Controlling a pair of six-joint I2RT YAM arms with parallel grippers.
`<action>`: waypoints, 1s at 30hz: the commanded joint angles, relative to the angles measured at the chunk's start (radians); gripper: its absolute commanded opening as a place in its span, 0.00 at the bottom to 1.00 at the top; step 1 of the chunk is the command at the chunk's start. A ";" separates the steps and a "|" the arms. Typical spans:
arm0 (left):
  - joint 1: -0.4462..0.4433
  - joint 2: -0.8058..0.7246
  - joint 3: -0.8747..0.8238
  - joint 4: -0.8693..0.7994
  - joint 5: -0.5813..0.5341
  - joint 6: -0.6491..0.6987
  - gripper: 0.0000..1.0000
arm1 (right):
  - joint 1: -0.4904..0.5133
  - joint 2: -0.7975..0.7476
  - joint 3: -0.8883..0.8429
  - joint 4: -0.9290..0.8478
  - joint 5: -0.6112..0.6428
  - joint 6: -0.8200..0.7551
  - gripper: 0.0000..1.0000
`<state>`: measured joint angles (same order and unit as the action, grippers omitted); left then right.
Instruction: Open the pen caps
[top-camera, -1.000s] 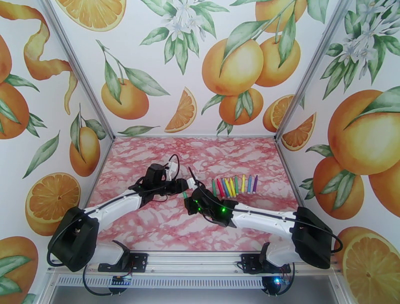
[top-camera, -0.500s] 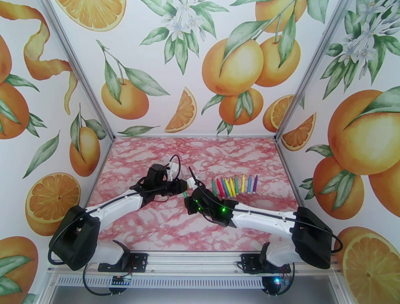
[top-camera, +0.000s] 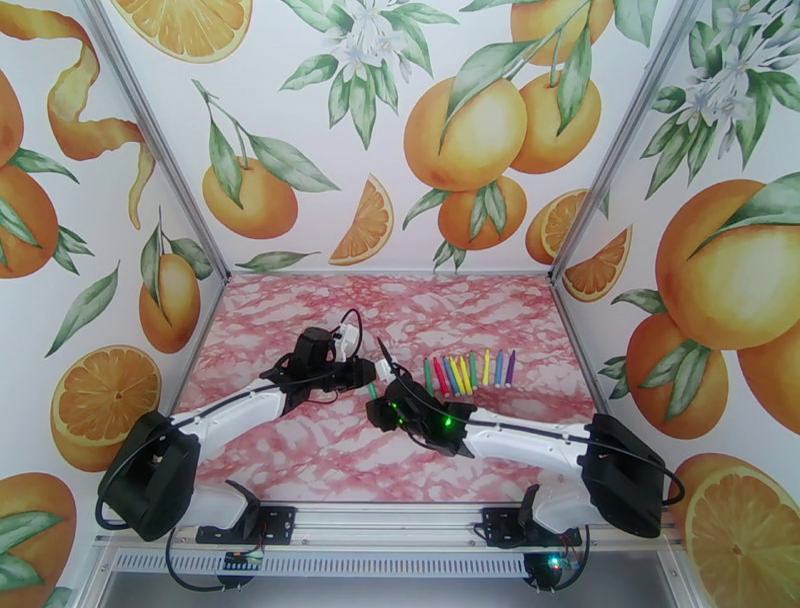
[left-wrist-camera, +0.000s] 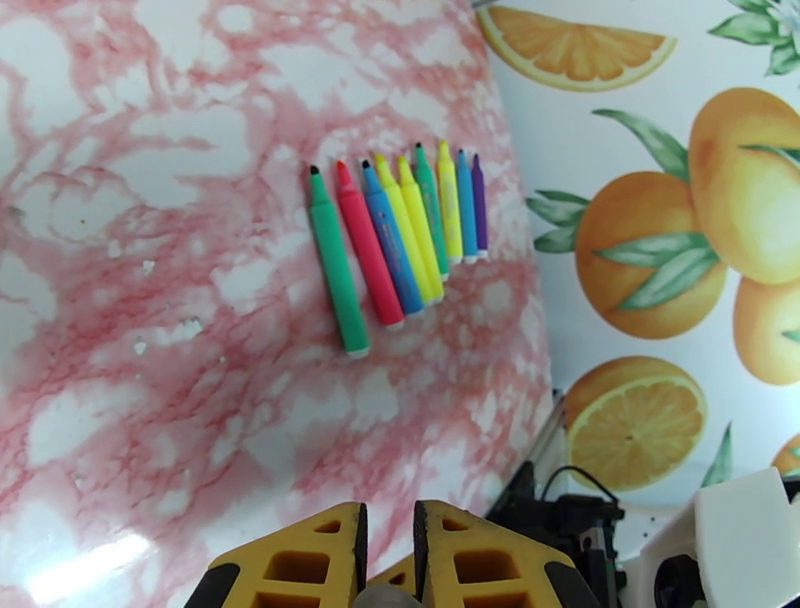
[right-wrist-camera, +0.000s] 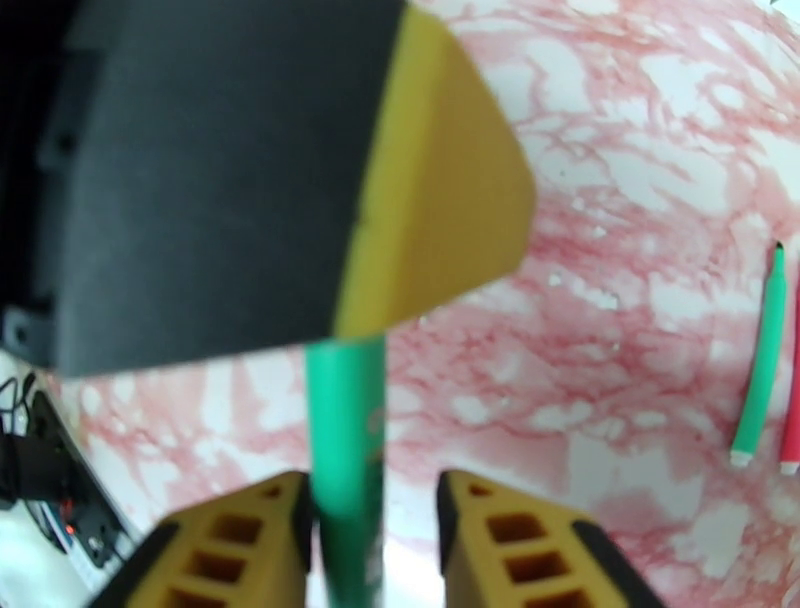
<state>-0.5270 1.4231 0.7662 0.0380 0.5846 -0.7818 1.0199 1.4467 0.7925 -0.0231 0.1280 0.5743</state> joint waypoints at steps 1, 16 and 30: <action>-0.008 -0.006 0.038 0.015 0.040 0.007 0.01 | -0.004 0.020 0.000 0.066 -0.026 -0.009 0.37; -0.005 -0.035 0.060 -0.029 -0.037 0.006 0.00 | -0.003 0.020 -0.027 0.081 -0.051 -0.013 0.03; 0.018 -0.022 0.132 -0.107 -0.171 0.013 0.00 | 0.010 -0.056 -0.183 0.163 -0.068 -0.004 0.00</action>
<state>-0.5461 1.4166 0.8349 -0.0925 0.5449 -0.7765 1.0138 1.4170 0.6693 0.2012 0.0906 0.5751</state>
